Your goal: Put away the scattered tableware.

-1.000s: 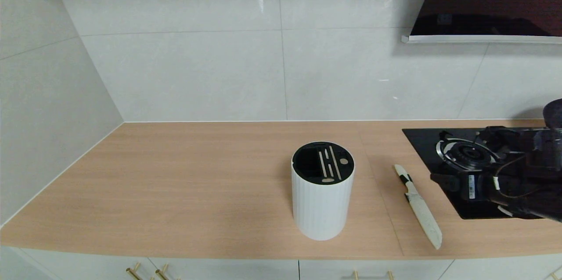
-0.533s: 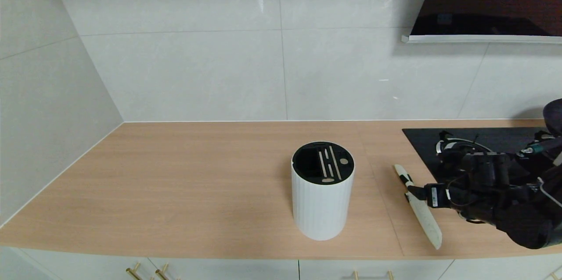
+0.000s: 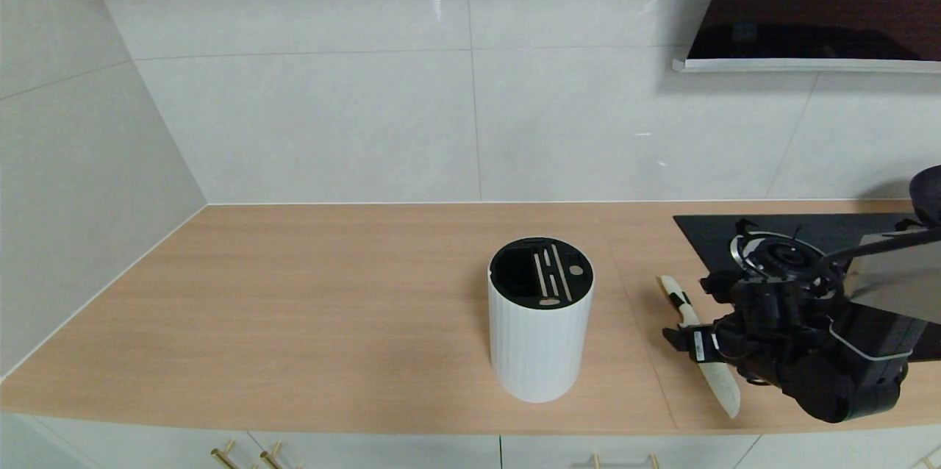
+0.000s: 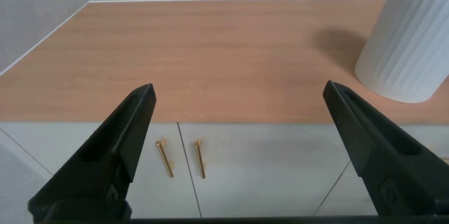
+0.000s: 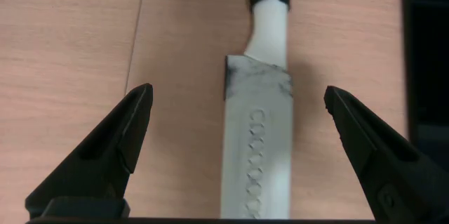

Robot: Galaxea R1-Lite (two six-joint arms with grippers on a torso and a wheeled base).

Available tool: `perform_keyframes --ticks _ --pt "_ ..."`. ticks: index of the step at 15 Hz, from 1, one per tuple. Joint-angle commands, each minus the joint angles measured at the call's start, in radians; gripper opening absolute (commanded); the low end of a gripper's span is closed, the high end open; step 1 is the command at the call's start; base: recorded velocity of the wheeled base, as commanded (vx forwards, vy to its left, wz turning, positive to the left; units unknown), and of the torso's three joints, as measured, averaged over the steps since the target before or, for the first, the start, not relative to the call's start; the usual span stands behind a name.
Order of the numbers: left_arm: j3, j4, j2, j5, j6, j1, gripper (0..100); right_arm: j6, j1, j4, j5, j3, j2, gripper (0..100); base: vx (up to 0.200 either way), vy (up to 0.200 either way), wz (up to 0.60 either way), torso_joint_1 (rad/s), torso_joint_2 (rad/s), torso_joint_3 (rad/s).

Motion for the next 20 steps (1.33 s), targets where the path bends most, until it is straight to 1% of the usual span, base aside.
perform_keyframes --ticks 1,4,11,12,20 --pt "0.000 0.000 0.000 0.000 0.000 0.000 100 0.000 0.002 -0.018 0.000 -0.010 0.044 100 0.000 0.000 0.00 0.000 0.00 0.000" --pt "0.000 0.000 0.000 0.000 0.000 0.000 100 0.001 -0.001 -0.051 -0.002 -0.024 0.075 100 0.000 0.000 0.00 0.000 0.00 0.000" --pt "0.000 0.000 0.000 0.000 0.000 0.000 100 0.001 -0.015 -0.051 -0.008 -0.036 0.092 100 0.000 0.000 0.00 0.000 0.00 0.000" --pt "0.000 0.000 0.000 0.000 0.000 0.000 100 0.001 -0.015 -0.051 -0.008 -0.036 0.092 0 0.000 0.000 0.00 0.000 0.00 0.000" --pt "0.000 0.000 0.000 0.000 0.000 0.000 100 -0.012 -0.015 -0.051 -0.025 -0.035 0.112 0 0.000 0.000 0.00 0.000 0.00 0.000"
